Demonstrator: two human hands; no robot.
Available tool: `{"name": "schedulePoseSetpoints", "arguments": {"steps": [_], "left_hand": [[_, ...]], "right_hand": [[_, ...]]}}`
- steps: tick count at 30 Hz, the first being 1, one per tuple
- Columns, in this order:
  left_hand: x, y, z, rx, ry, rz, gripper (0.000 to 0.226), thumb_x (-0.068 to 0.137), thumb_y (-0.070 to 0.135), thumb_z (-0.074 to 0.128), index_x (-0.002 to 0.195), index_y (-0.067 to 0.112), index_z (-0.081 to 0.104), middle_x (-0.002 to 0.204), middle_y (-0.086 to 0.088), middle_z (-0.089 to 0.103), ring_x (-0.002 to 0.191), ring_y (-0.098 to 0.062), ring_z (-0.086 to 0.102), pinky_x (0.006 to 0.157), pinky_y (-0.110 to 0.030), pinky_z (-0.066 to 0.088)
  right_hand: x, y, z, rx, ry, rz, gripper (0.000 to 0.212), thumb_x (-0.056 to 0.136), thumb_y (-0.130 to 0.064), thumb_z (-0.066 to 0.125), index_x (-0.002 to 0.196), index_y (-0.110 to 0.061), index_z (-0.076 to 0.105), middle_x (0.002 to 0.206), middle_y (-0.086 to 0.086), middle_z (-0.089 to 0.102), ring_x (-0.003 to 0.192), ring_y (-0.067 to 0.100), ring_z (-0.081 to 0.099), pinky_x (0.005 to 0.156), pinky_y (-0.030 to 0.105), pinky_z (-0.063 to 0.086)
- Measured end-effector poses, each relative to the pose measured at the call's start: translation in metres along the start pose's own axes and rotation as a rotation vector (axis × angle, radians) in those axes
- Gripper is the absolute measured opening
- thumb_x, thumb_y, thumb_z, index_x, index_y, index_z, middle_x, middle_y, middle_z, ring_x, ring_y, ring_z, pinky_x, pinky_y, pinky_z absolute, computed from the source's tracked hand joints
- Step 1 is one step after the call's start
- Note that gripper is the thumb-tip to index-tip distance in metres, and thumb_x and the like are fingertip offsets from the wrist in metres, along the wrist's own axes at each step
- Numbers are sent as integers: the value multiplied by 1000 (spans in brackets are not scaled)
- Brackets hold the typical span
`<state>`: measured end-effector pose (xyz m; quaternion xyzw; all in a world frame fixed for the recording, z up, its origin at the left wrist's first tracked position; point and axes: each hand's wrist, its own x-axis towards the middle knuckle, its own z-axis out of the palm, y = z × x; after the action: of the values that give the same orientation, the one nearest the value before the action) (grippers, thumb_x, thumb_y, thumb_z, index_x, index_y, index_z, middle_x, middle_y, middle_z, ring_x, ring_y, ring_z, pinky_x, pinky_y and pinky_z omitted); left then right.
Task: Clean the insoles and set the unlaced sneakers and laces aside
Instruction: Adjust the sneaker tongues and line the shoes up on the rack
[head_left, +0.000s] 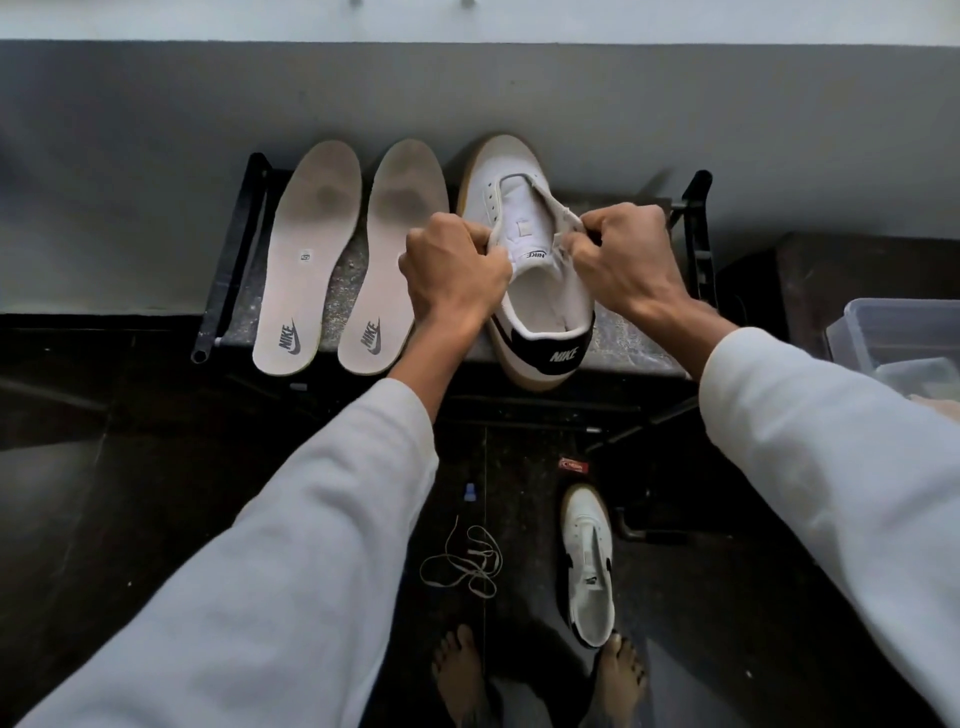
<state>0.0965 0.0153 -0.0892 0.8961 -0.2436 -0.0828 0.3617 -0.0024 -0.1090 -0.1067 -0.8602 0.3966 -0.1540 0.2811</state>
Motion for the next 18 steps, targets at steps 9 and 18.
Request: {"name": "schedulePoseSetpoints", "arguments": {"steps": [9, 18], "left_hand": [[-63, -32, 12, -94, 32, 146, 32, 95, 37, 57, 121, 21, 68, 112, -3, 75, 100, -17, 70, 88, -22, 52], [-212, -96, 52, 95, -171, 147, 52, 100, 39, 38, 147, 19, 40, 153, -2, 43, 148, -16, 27, 116, -32, 34]], "right_hand": [[-66, 24, 7, 179, 59, -27, 31, 103, -26, 44, 113, -9, 68, 107, 7, 70, 100, 18, 62, 84, 21, 44], [-223, 95, 45, -69, -87, -24, 49, 99, -25, 52, 145, -12, 41, 151, 4, 39, 143, 13, 30, 117, 32, 30]]}}
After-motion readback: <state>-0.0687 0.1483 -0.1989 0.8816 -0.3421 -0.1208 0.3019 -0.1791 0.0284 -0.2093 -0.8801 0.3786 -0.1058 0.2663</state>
